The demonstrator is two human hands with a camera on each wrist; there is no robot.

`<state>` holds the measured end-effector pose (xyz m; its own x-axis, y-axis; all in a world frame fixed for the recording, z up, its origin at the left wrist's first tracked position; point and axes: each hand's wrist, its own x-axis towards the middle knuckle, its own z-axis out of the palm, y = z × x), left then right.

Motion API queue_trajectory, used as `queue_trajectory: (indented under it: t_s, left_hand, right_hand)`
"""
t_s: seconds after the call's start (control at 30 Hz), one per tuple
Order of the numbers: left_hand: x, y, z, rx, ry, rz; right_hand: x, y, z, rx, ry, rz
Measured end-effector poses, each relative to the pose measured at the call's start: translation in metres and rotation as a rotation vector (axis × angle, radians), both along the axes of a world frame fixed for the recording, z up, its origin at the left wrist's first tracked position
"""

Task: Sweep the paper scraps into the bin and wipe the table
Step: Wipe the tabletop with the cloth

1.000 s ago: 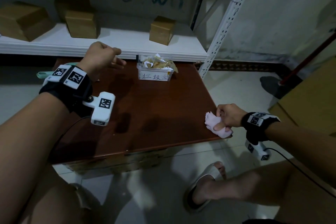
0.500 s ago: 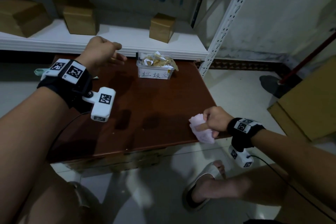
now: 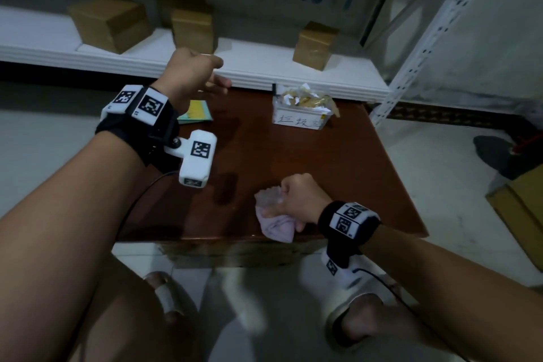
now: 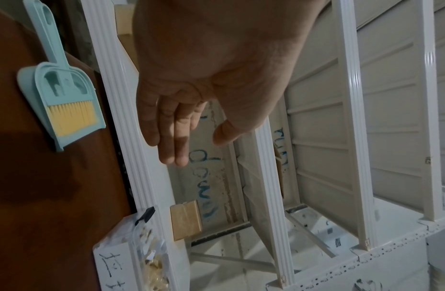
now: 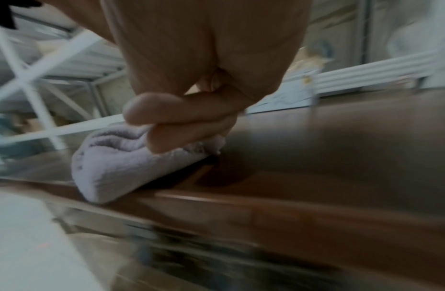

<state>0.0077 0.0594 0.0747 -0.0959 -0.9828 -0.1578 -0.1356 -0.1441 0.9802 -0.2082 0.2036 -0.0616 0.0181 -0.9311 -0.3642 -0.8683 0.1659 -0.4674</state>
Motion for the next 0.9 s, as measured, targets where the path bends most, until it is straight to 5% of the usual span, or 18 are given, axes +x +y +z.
queue_trajectory:
  t_s: [0.17, 0.33, 0.6, 0.73, 0.9]
  left_hand:
    - [0.036, 0.001, 0.005, 0.009, 0.046, 0.078]
    - [0.078, -0.007, 0.007, 0.029, 0.117, 0.193]
    - [0.142, -0.013, 0.012, 0.014, 0.084, 0.295]
    - [0.152, -0.013, 0.014, -0.007, 0.071, 0.286]
    - [0.146, -0.014, 0.019, -0.037, 0.077, 0.261]
  right_hand:
    - [0.073, -0.026, -0.004, 0.006, 0.057, 0.167]
    - [0.125, -0.042, -0.013, 0.008, -0.101, 0.176]
    - [0.194, -0.059, -0.027, -0.099, -0.112, 0.238]
    - [0.231, -0.059, -0.034, -0.027, -0.288, 0.167]
    - [0.259, -0.067, -0.035, 0.080, -0.305, 0.301]
